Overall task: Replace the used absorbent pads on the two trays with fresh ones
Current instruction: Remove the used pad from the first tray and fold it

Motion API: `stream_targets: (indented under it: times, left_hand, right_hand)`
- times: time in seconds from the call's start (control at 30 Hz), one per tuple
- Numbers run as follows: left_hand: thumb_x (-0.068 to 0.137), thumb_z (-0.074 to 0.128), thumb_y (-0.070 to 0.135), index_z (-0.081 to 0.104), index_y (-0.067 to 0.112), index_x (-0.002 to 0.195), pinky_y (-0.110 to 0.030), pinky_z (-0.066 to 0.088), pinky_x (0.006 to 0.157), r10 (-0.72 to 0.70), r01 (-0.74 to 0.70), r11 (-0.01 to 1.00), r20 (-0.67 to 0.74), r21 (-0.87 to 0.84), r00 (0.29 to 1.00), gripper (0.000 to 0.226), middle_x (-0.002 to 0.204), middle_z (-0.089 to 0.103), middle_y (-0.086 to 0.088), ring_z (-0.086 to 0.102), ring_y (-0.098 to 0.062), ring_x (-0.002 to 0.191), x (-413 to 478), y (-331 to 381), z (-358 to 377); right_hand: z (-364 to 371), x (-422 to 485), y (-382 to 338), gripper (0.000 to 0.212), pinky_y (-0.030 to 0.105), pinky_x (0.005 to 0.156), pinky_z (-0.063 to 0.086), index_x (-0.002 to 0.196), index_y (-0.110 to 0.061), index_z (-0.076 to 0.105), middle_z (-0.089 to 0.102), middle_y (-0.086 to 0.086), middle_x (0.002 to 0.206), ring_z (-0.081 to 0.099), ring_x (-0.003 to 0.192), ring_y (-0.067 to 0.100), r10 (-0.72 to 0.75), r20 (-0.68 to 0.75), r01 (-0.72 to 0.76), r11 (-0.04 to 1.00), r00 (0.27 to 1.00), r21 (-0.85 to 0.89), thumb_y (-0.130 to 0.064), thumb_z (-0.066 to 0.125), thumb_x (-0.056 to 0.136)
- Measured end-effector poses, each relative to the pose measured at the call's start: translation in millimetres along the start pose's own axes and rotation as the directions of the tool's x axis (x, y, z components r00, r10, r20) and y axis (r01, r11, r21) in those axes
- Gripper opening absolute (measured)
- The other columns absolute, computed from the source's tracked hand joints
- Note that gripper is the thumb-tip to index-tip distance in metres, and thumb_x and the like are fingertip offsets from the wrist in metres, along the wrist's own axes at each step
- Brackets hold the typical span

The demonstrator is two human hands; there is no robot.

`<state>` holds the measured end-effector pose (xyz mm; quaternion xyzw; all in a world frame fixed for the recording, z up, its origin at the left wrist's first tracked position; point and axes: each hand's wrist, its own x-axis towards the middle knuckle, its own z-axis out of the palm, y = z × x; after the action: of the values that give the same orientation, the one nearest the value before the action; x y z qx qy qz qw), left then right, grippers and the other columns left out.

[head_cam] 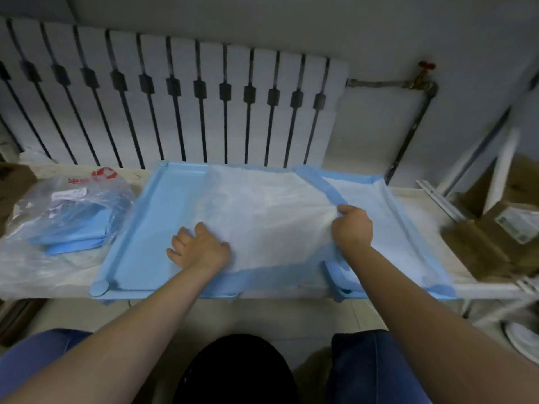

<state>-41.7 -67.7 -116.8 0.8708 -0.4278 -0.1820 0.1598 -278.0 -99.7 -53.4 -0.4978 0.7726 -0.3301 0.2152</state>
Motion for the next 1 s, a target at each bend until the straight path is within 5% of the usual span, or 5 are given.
stream_targets:
  times: [0.2,0.33,0.6,0.77,1.0]
  left_hand:
    - [0.087,0.056,0.037,0.026,0.016,0.143,-0.046,0.020,0.113,-0.185,0.187,0.981,0.048,-0.051,0.982,0.067,0.145,0.027,-0.020,0.029,-0.037,0.134,-4,12,11]
    - [0.077,0.067,0.032,0.029,0.003,0.134,-0.048,0.036,0.107,-0.183,0.200,0.971,0.129,-0.134,0.975,0.074,0.136,0.039,-0.023,0.041,-0.038,0.128,-3,8,13]
    - [0.082,0.054,0.010,0.058,0.021,0.125,-0.039,0.042,0.095,0.171,-0.176,0.984,-0.111,-0.035,0.979,0.044,0.125,0.057,-0.012,0.055,-0.033,0.116,-19,54,-5]
    - [0.091,0.048,0.049,0.048,0.043,0.132,-0.042,0.026,0.108,0.535,-0.560,0.827,0.247,0.039,0.808,0.042,0.136,0.053,0.011,0.045,-0.021,0.129,-59,93,21]
    - [0.093,0.052,0.028,0.043,0.017,0.138,-0.035,0.039,0.101,0.390,-0.364,0.917,0.167,-0.166,0.906,0.047,0.139,0.045,-0.013,0.046,-0.032,0.126,-45,75,48]
  right_hand:
    - [-35,13,31,0.014,0.030,0.068,0.038,0.092,-0.012,0.047,0.058,0.021,0.113,0.059,0.095,0.037,-0.012,-0.082,0.005,0.997,0.997,-0.074,-0.001,0.047,0.084]
    - [-41,11,39,0.031,0.033,0.075,0.043,0.113,-0.007,0.055,0.057,0.019,0.117,0.058,0.101,0.038,-0.024,-0.019,0.022,0.997,1.000,-0.075,-0.001,0.047,0.084]
    - [-31,-3,29,0.047,0.031,0.106,0.033,0.140,-0.010,0.043,0.045,0.011,0.143,0.043,0.130,0.029,-0.095,0.148,0.092,0.995,0.984,0.030,-0.008,0.044,0.094]
    - [-18,-5,24,0.045,0.027,0.107,0.031,0.142,-0.014,0.041,0.043,0.007,0.145,0.042,0.132,0.025,-0.194,0.218,0.199,0.980,0.957,0.000,-0.012,0.044,0.097]
    - [-2,-7,35,0.046,0.027,0.109,0.030,0.143,-0.016,0.040,0.041,0.005,0.148,0.041,0.133,0.024,-0.209,0.274,0.225,0.974,0.939,-0.026,-0.015,0.045,0.098]
